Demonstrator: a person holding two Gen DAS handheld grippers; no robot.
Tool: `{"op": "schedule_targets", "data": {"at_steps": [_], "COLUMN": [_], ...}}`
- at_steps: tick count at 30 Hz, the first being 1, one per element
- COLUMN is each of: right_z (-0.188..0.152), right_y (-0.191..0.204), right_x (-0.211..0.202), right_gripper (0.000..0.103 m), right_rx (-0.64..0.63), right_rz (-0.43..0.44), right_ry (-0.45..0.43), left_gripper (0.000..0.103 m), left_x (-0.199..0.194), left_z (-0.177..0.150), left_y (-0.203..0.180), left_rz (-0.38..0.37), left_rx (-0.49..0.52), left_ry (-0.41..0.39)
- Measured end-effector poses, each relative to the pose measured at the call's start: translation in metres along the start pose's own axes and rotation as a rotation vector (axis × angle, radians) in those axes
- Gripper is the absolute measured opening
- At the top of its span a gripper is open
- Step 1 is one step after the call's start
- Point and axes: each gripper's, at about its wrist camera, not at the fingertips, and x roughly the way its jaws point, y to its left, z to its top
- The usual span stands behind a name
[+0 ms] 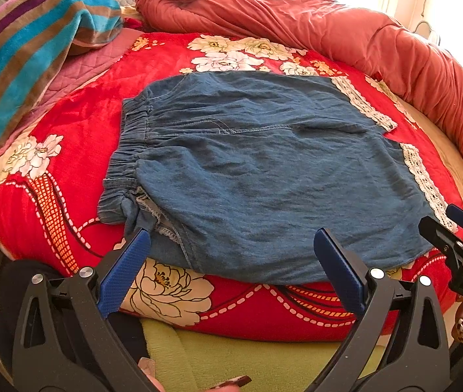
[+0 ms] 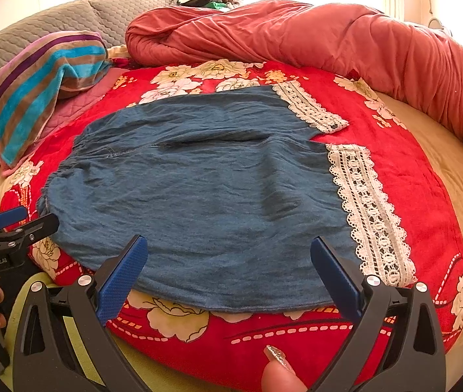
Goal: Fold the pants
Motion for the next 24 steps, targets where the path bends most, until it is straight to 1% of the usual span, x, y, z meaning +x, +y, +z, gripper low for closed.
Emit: {"op": "schedule_targets", "data": {"at_steps": [3,5,8,11,13,15,18,21,24], "right_z": [0.002,0.007,0.015,0.025,0.033,0.04,0.05,0.057,0.064], "right_y": [-0.006,-0.014,-0.032,-0.054,-0.072,-0.089,-0.119,-0.141,-0.154], "right_x": [0.001,0.002,0.005,0.009,0.014,0.022,0.039,0.059,0.073], "right_gripper": [0.099,0.099,0.099,0.099,0.099,0.099,0.099,0.099,0.099], "right_rx": [0.014,0.024,0.04,0.038,0.045,0.076,0.131,0.129,0.124], "right_rz": [-0.015,-0.038,-0.068,-0.1,-0.105,-0.102,-0.086,-0.108,-0.113], "right_ry": [-0.005,-0.019,-0.032,-0.036,-0.036,-0.011,0.036,0.067,0.099], "left_gripper": [0.094,0.094,0.094,0.094,0.094,0.094,0.094,0.094,0.094], "left_x": [0.002,0.004,0.01,0.014,0.018,0.023,0.028,0.036,0.044], "left_z": [0.0,0.001,0.004,0.011,0.017,0.023,0.029,0.034,0.037], "left_y": [-0.001,-0.001,-0.004,-0.001,0.003,0.007,0.01,0.013,0.016], "left_rz": [-0.006,-0.029,-0.039,-0.036,-0.027,-0.016,-0.018,-0.011,-0.006], "left_rx": [0.003,0.011,0.036,0.034,0.034,0.027,0.04,0.04,0.037], "left_ry": [0.004,0.009,0.015,0.014,0.01,0.017,0.014,0.03,0.04]}}
